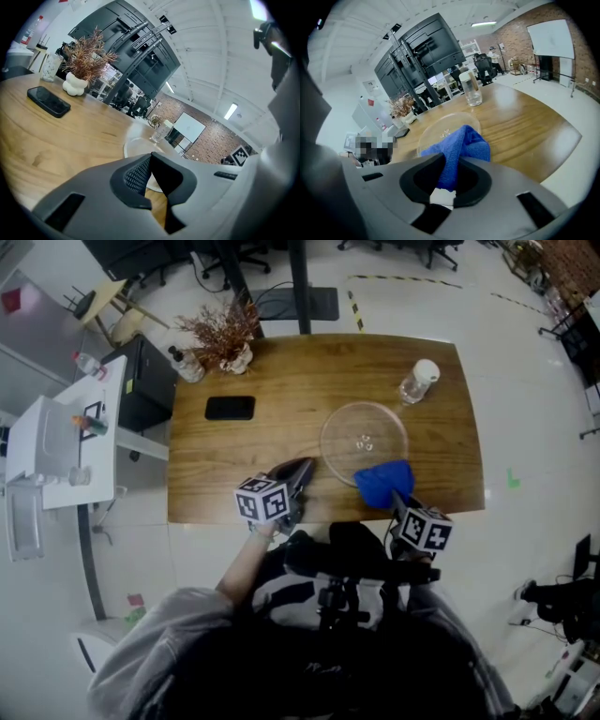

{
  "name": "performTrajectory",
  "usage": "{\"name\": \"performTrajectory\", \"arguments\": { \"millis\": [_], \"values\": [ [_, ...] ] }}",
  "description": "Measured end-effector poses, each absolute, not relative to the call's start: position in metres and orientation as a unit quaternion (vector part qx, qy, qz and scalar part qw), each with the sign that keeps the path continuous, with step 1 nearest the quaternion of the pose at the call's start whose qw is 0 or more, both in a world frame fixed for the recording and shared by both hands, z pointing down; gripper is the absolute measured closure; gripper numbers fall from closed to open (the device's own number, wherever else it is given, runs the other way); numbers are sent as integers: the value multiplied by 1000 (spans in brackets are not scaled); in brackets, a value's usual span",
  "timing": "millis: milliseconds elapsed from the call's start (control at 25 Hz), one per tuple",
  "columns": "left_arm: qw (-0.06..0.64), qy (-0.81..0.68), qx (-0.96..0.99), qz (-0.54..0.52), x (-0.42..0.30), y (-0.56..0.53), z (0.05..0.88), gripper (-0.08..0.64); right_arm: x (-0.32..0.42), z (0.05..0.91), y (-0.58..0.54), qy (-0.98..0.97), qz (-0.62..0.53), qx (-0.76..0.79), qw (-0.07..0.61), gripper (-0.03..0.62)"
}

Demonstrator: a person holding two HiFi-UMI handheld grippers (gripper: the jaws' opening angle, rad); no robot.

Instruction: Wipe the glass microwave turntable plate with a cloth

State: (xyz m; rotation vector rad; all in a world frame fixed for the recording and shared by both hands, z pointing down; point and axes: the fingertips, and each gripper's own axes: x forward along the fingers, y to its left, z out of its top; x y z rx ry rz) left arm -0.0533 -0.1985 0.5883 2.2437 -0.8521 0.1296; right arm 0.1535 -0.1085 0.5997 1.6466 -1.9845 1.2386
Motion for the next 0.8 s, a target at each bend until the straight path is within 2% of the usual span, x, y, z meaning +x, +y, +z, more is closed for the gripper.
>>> {"name": "performTrajectory", "arguments": {
  "millis": [200, 560, 800],
  "values": [
    [357, -325, 874, 54, -54, -192, 590, 560, 157, 588, -105, -690, 421, 579, 102, 545],
    [347, -317, 881, 50, -74, -165, 580, 560, 114, 551, -107, -729, 378, 565, 75, 546],
    [345, -304, 887, 44, -97, -132, 574, 561, 83, 522, -108, -745, 345, 570, 33, 546]
  ]
}}
